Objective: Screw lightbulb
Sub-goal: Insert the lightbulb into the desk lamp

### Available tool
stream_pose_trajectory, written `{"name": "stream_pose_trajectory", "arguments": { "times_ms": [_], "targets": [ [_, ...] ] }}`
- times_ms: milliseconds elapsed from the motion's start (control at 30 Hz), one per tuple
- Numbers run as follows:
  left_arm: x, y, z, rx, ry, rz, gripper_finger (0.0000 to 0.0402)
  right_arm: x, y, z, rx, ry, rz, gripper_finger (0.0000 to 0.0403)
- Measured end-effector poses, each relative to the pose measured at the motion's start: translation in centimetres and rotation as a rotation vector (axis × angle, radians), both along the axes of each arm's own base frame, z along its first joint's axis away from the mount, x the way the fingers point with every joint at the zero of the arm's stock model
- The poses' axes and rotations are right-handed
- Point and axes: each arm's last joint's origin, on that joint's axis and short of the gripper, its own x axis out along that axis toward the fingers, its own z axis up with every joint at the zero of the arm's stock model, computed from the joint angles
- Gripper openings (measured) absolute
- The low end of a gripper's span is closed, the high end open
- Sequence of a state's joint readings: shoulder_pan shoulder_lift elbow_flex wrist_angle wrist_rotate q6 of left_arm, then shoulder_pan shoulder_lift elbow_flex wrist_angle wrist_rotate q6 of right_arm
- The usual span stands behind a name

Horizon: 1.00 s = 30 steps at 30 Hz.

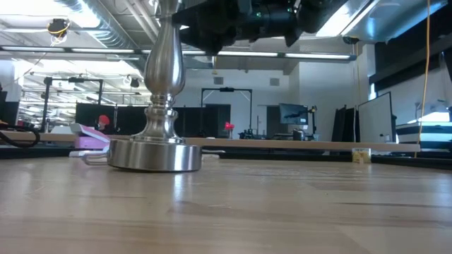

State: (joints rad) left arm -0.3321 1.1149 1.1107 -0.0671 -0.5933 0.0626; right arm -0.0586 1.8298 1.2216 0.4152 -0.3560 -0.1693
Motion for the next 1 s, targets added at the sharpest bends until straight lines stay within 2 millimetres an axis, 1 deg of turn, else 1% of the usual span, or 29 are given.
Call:
{"name": "stream_pose_trajectory", "arguments": {
  "times_ms": [267, 400, 500, 567, 667, 767, 833, 900, 967, 1000],
  "targets": [
    [-0.3, 0.4, 0.3, -0.012, -0.025, 0.117, 0.0152, -1.1, -0.2, 1.1, -0.033, 0.069, -0.1, 0.0306],
    [-0.3, 0.5, 0.3, -0.022, -0.029, 0.156, 0.0152, -1.5, -0.2, 0.9, -0.024, 0.129, -0.113, 0.0301],
    [-0.3, 0.5, 0.2, -0.038, -0.024, 0.16, 0.0153, -1.1, 0.3, -0.2, -0.019, 0.158, -0.11, 0.0297],
    [-0.3, 0.5, 0.1, -0.043, -0.018, 0.166, 0.0153, -0.4, 0.8, -1.4, -0.022, 0.164, -0.106, 0.0294],
    [-0.3, 0.5, 0.1, -0.046, -0.013, 0.174, 0.0153, 0.8, 1.4, -3.2, -0.022, 0.122, -0.084, 0.0291],
    [-0.4, 0.5, 0.1, -0.045, -0.013, 0.178, 0.0153, 1.9, 1.3, -4.7, 0.011, 0.052, -0.085, 0.0288],
    [-0.4, 0.5, 0.1, -0.047, -0.015, 0.181, 0.0153, 2.5, 1.2, -5.5, 0.058, 0.007, -0.103, 0.0287],
    [-0.4, 0.5, 0.1, -0.047, -0.014, 0.183, 0.0153, 2.8, 1.3, -5.8, 0.085, -0.048, -0.125, 0.0287],
    [-0.4, 0.5, 0.1, -0.045, -0.013, 0.183, 0.0153, 3.0, 1.5, -6.2, 0.084, -0.05, -0.141, 0.0287],
    [-0.4, 0.5, 0.1, -0.042, -0.011, 0.183, 0.0153, 3.0, 1.7, -6.5, 0.076, -0.025, -0.144, 0.0287]
  ]
}}
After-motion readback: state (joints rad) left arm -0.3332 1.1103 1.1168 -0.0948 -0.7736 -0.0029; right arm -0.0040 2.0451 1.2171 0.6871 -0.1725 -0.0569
